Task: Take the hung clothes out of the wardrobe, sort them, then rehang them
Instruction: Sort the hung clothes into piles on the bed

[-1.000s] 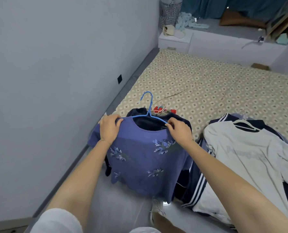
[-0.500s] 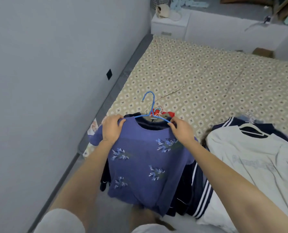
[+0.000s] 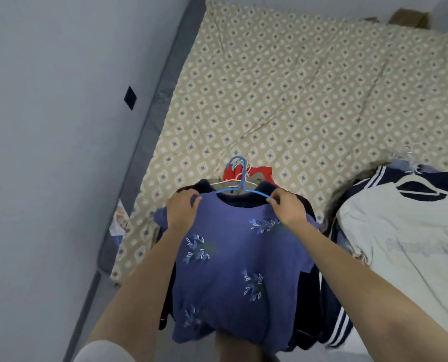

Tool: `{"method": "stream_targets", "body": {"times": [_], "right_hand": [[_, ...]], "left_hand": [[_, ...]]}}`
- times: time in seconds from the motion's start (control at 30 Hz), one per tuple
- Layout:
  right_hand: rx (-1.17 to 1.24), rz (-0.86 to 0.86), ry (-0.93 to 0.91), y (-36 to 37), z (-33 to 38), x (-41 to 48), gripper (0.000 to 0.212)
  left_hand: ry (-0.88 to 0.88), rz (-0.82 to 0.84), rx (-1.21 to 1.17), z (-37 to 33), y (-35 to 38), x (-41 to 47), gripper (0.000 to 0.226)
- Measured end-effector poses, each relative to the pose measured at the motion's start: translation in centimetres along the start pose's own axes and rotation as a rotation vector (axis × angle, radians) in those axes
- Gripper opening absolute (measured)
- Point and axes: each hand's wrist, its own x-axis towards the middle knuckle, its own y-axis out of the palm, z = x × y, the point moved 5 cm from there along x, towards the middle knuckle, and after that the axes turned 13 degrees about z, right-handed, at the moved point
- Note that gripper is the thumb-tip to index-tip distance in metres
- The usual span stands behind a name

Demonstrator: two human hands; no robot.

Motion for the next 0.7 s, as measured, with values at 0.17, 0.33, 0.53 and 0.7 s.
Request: {"method": "stream_targets", "body": {"times": [0.17, 0.33, 0.53, 0.7], "right_hand": [[-0.031, -0.006, 0.056, 1.2, -0.7, 3.9, 0.017], [-0.116, -0.017, 0.035, 2.1, -0.7, 5.3, 0.024], [-0.107, -0.009, 0.038, 2.4, -1.5, 3.6, 0.043], [-0.046, -0.049, 0.036, 0.8, -2.5, 0.6, 0.049]], "left_hand": [[-0.003, 0.079, 0.023, 1.8, 2.3, 4.2, 0.016], [-0.047, 0.181, 0.059, 2.9, 4.0, 6.4, 0.022], [0.016, 0.205, 0.056, 1.0, 4.5, 5.9, 0.038], [0.072, 0.249, 0.098, -2.8, 4.8, 4.4, 0.041]]}}
